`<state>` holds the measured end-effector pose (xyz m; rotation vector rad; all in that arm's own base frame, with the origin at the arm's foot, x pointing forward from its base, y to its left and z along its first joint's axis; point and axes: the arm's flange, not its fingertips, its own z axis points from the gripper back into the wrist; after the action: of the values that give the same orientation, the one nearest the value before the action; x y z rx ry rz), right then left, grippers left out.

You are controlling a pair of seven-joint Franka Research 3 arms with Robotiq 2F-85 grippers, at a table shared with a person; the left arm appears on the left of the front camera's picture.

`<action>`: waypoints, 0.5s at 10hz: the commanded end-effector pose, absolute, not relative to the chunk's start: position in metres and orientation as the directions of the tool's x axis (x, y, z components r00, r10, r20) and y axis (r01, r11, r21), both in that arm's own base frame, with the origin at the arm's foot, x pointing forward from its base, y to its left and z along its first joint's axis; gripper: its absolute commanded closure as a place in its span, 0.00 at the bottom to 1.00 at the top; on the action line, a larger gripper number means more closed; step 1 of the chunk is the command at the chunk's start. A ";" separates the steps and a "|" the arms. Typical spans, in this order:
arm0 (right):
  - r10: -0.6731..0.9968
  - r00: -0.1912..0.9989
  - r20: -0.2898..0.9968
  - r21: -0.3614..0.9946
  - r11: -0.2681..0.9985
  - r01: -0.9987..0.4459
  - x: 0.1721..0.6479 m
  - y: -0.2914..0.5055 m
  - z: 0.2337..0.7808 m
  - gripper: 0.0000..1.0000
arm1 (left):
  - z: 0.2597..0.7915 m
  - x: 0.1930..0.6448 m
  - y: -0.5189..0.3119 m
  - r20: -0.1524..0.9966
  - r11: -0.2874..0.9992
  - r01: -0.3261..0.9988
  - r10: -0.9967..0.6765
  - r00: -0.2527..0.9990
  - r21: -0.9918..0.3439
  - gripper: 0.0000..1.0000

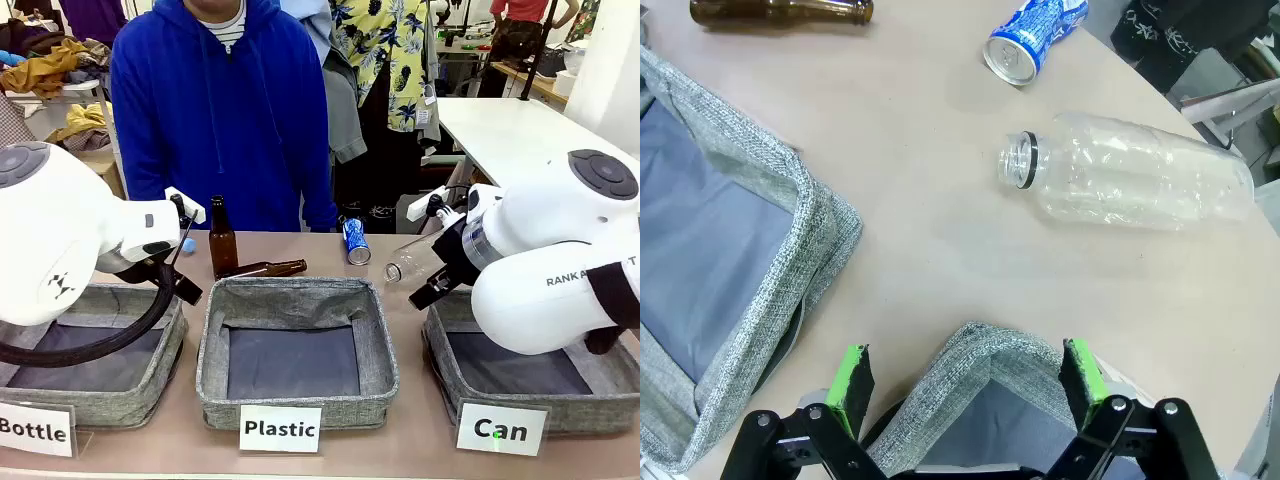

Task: Sort the can waste into the basket.
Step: Pick up the can waste from the table and place it in the right Fabric basket.

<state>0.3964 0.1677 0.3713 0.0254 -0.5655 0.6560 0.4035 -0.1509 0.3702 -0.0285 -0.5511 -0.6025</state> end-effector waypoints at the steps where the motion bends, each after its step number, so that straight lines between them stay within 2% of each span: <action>1: 0.570 0.648 0.505 -0.152 0.798 -0.584 0.396 0.168 0.371 0.00 | 0.370 0.404 -0.151 0.500 0.828 0.545 -0.530 0.685 0.132 0.00; 5: 0.570 0.648 0.505 -0.152 0.798 -0.584 0.396 0.168 0.371 0.00 | 0.370 0.404 -0.151 0.500 0.828 0.545 -0.530 0.685 0.132 0.00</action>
<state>0.3964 0.1677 0.3713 0.0251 -0.5655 0.6564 0.4035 -0.1509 0.3702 -0.0285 -0.5511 -0.6025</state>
